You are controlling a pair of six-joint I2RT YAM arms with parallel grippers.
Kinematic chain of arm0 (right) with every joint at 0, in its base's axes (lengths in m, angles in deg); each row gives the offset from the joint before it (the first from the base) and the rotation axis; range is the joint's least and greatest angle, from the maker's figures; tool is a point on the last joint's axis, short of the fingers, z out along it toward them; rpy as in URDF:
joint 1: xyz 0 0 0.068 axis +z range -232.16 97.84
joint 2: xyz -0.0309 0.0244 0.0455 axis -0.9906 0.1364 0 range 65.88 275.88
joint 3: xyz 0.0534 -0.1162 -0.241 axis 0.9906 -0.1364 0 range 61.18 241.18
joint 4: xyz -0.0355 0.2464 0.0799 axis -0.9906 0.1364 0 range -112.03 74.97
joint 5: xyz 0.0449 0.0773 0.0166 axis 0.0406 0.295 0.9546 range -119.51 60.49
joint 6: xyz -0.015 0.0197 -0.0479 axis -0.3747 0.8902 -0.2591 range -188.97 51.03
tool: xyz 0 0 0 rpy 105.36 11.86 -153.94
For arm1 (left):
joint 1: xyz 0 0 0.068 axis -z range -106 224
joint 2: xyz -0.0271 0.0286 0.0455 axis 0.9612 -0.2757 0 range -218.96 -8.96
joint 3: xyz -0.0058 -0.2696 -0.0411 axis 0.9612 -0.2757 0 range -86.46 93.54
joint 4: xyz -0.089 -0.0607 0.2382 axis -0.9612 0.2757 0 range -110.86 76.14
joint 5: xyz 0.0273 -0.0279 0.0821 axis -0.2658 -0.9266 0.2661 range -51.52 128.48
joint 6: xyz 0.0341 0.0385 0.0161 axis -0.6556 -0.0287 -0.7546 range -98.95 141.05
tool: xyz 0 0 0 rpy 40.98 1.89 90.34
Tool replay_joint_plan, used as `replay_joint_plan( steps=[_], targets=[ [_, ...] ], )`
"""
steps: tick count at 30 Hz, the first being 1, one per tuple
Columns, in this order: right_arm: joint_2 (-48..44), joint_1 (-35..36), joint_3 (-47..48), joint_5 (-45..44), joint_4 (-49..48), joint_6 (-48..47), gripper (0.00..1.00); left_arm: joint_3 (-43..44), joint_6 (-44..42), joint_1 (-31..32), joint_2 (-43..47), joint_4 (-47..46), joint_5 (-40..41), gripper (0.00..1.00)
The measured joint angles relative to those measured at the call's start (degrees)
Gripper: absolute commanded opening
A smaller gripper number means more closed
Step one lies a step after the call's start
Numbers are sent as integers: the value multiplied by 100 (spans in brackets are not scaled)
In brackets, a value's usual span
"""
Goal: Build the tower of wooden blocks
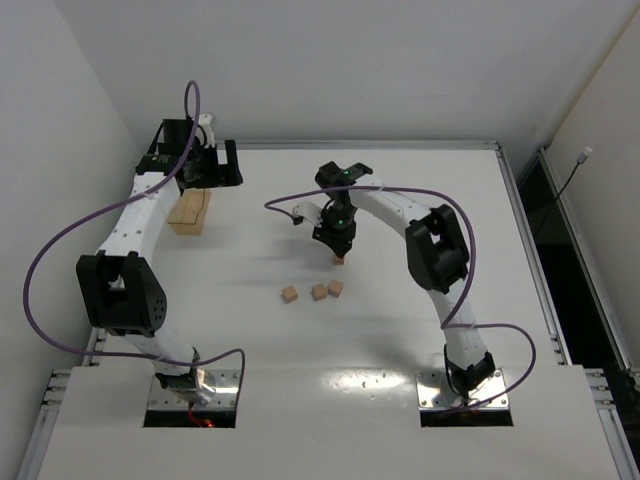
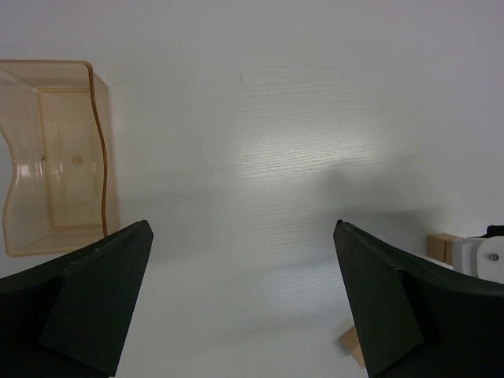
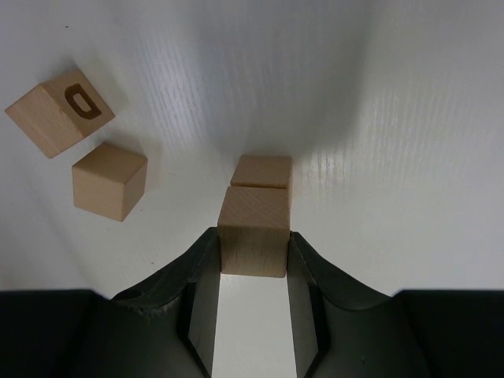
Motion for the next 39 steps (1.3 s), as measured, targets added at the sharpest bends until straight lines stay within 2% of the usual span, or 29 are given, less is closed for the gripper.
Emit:
replay_joint_plan(
  steps=[9, 11, 12, 14, 17, 18, 26, 34, 39],
  targets=[
    [0, 0, -28, 0, -85, 4, 7, 0, 0, -2, 0, 0, -2, 100],
    [0, 0, -37, 0, -103, 2, 13, 0, 0, 0, 0, 0, -2, 100],
    [0, 0, -42, 0, -105, 2, 21, 0, 0, -2, 0, 0, 0, 100],
    [-7, -2, -63, -2, -136, 4, 29, 0, 0, 0, 0, 0, 0, 100],
    [-33, -2, -109, 2, -173, 4, 31, 0, 0, -2, 0, 0, 0, 100],
    [-35, -2, -114, 0, -179, 9, 36, 0, 0, -2, 0, 0, 0, 100],
    [-105, -2, -514, -7, -345, 24, 45, 0, 0, -2, 0, 0, -42, 100],
    [-1202, -2, -1327, 153, -798, 68, 58, -7, 0, -2, 0, -7, -42, 100],
    [-2448, -2, -1939, 125, -1335, 188, 58, -184, -2, -2, 59, -50, -55, 100]
  ],
)
